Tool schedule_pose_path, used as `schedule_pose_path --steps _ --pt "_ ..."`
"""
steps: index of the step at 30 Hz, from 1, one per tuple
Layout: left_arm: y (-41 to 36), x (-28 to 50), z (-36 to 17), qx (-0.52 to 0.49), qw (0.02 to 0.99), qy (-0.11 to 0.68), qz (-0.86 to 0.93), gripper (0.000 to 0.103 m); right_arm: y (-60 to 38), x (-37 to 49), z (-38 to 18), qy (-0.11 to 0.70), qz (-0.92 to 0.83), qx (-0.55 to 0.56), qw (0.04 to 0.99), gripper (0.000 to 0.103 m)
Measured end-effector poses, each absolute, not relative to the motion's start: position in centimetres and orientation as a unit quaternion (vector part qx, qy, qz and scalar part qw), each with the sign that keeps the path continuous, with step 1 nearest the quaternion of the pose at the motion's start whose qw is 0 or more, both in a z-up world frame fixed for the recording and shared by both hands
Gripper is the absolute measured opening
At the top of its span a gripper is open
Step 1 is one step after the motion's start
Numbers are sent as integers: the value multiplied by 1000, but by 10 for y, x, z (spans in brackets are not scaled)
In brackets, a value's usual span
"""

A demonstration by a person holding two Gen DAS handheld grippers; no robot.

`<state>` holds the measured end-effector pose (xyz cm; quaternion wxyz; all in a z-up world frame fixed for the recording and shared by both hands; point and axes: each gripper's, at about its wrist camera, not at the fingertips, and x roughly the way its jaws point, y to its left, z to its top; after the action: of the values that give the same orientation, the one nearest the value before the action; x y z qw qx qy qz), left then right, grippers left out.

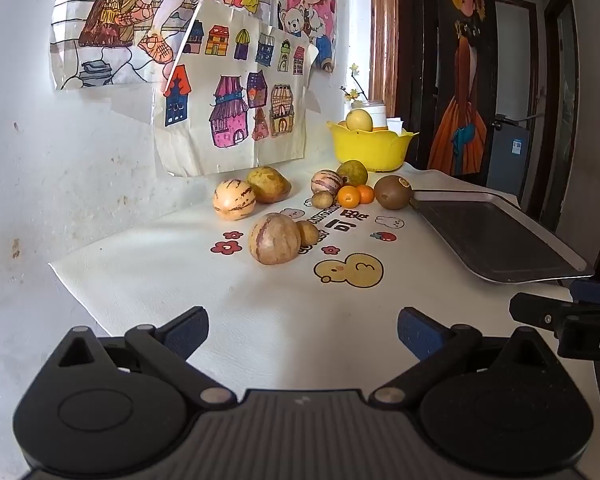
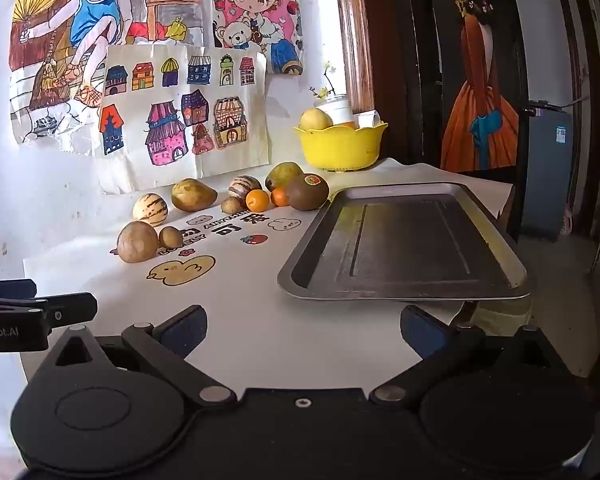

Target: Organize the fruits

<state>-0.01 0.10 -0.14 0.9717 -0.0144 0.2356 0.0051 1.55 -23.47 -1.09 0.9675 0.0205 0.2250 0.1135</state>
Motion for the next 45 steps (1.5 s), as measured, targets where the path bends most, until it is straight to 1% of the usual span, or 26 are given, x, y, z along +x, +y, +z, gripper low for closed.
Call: schedule_pose_path --steps 45 --pt "2 -1 -4 -22 971 237 9 103 -232 17 -15 236 118 15 964 103"
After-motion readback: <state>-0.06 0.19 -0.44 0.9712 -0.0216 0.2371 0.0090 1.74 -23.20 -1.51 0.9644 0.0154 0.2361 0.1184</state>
